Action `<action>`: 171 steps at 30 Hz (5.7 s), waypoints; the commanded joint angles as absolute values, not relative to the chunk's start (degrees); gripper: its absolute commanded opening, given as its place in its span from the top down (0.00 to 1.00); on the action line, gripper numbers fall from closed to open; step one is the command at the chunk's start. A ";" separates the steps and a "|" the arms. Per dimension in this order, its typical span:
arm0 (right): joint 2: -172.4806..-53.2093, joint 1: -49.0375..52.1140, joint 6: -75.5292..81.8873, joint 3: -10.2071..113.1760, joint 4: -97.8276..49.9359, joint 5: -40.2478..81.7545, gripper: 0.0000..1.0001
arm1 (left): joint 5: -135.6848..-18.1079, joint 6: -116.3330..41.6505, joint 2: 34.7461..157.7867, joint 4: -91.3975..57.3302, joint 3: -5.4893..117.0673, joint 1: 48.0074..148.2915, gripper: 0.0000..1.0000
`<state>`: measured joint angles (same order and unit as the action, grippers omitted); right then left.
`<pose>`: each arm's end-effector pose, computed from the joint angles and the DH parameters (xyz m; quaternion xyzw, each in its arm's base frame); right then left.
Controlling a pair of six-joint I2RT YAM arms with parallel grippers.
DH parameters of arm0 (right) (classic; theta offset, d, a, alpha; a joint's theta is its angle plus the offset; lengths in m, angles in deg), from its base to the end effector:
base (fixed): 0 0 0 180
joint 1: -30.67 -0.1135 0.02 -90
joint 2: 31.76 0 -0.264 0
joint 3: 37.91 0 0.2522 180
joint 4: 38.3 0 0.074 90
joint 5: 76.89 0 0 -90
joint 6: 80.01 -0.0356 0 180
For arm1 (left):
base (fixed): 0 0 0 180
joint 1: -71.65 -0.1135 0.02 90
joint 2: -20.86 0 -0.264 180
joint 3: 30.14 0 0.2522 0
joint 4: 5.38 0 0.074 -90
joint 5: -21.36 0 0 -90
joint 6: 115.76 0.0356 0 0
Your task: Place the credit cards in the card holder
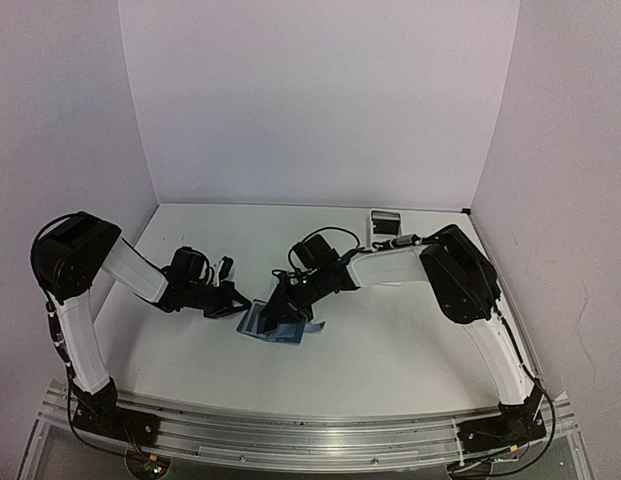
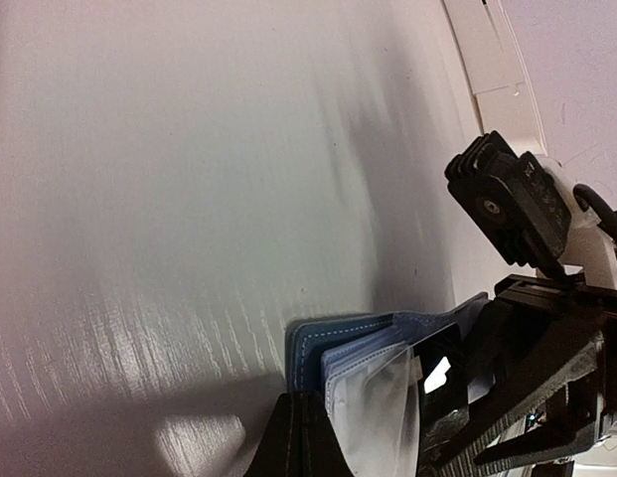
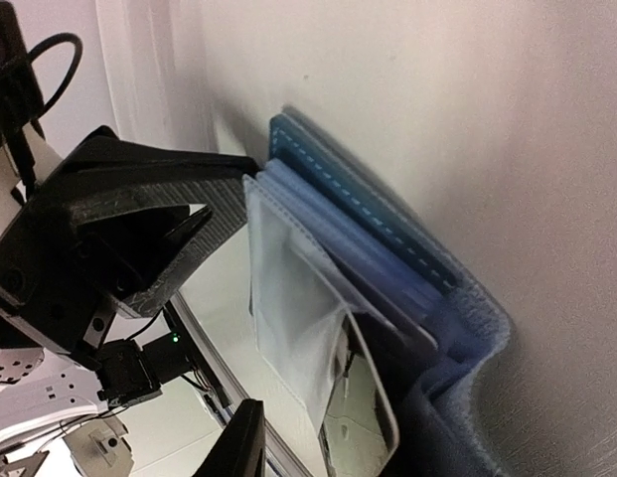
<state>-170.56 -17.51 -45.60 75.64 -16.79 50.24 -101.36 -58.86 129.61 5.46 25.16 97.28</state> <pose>0.3286 0.3995 0.1052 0.0601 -0.8870 -0.4575 0.0173 0.2906 -0.1608 0.0905 0.0557 0.8841 -0.4139 0.2096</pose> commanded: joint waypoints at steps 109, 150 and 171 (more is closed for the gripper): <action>-153.88 -26.39 -27.63 85.70 7.81 -1.26 0.62 | -94.24 -50.12 120.32 -9.75 27.38 105.86 1.00; -156.40 -17.33 -33.96 60.82 -0.99 11.44 0.97 | -99.70 -63.47 124.71 -1.70 24.41 103.67 0.15; -151.56 -22.41 -30.82 70.65 -3.59 11.60 0.98 | -103.70 -63.81 126.22 6.52 25.10 103.90 0.48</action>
<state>-155.70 -18.78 -33.51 64.72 -1.98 10.35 -103.03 -64.68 125.48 5.42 24.59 103.16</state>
